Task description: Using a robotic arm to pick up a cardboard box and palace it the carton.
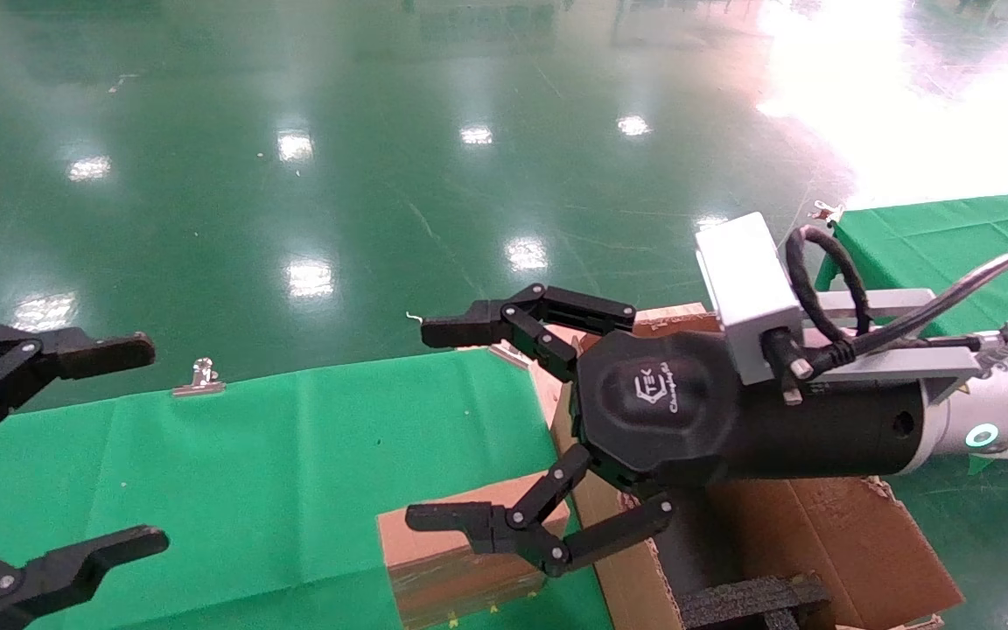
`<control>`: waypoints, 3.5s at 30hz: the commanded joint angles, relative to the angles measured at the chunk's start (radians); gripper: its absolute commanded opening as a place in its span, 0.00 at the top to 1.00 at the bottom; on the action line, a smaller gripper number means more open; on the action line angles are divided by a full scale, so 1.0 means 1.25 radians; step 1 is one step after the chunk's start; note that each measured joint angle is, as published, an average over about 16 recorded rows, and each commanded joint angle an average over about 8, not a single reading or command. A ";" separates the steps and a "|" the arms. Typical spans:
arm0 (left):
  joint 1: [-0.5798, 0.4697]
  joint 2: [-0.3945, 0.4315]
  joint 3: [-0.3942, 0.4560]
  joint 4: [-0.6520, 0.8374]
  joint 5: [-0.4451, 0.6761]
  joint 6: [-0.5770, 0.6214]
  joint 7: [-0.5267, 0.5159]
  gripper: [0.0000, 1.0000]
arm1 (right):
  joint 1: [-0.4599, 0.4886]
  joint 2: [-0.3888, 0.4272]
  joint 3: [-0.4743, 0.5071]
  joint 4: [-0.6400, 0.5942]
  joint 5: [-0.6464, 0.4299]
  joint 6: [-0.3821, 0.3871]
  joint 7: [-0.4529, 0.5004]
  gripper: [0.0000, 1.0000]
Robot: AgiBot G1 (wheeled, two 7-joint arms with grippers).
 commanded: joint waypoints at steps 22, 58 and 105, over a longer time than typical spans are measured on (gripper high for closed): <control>0.000 0.000 0.000 0.000 0.000 0.000 0.000 1.00 | 0.000 0.000 0.000 0.000 0.000 0.000 -0.001 0.00; 0.000 0.000 0.000 0.000 0.000 0.000 0.000 1.00 | 0.328 -0.182 -0.352 -0.155 -0.519 -0.067 -0.012 0.00; 0.000 0.000 0.001 0.000 -0.001 0.000 0.000 0.00 | 0.501 -0.315 -0.644 -0.255 -0.648 -0.064 -0.061 1.00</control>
